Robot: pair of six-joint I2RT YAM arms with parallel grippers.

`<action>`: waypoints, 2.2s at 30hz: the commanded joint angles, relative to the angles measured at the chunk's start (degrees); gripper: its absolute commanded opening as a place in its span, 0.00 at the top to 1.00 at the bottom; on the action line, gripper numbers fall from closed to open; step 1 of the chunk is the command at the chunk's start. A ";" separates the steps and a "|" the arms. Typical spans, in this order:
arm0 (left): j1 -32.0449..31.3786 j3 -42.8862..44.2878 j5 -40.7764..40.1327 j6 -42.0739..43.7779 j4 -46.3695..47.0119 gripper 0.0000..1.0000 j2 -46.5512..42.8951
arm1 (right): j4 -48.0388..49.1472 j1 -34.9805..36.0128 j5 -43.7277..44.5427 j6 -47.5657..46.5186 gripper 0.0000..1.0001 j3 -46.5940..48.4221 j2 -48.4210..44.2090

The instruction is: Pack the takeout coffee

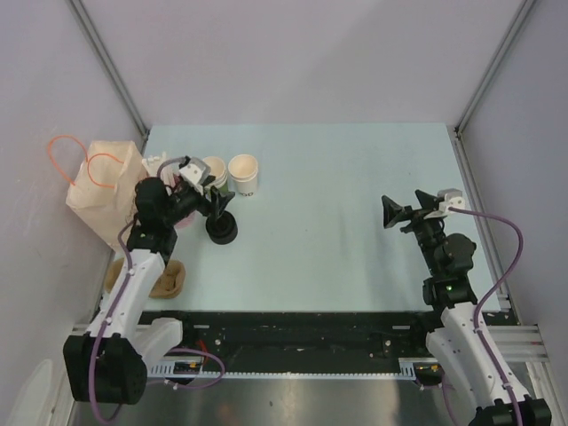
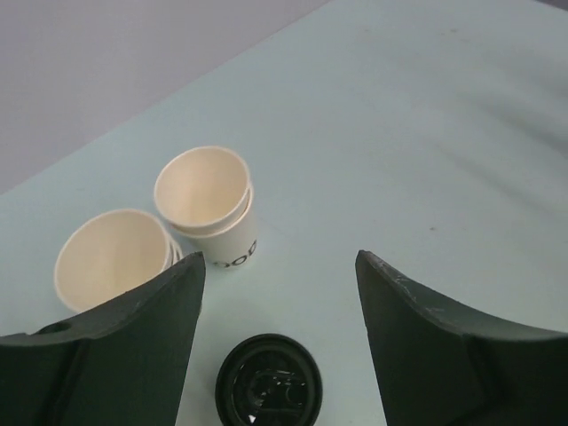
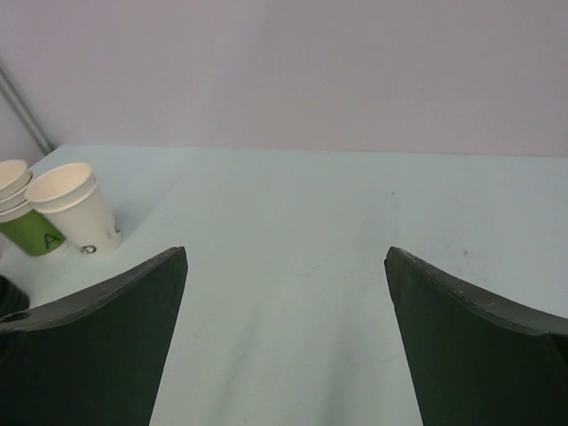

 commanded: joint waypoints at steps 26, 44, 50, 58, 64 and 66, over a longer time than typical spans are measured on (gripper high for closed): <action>-17.22 58.02 -25.44 12.07 -47.35 0.44 48.55 | -12.77 9.38 5.99 -4.13 0.00 4.79 5.24; -17.22 58.19 -25.71 13.12 -47.52 0.90 50.32 | -13.56 9.47 8.28 -4.22 0.00 4.79 4.71; -17.31 57.75 -26.32 13.65 -47.61 1.00 47.86 | -13.39 9.65 7.76 -4.13 0.00 4.79 4.54; -17.66 57.84 -25.97 15.23 -47.78 1.00 45.22 | -8.56 12.71 8.72 16.73 0.06 11.35 18.36; -18.89 56.79 -26.14 15.85 -47.87 0.99 45.75 | 2.15 21.95 3.81 31.44 0.11 25.69 44.32; -19.16 55.82 -26.06 16.37 -47.79 1.00 45.49 | 7.24 23.44 0.48 37.87 0.16 31.66 54.43</action>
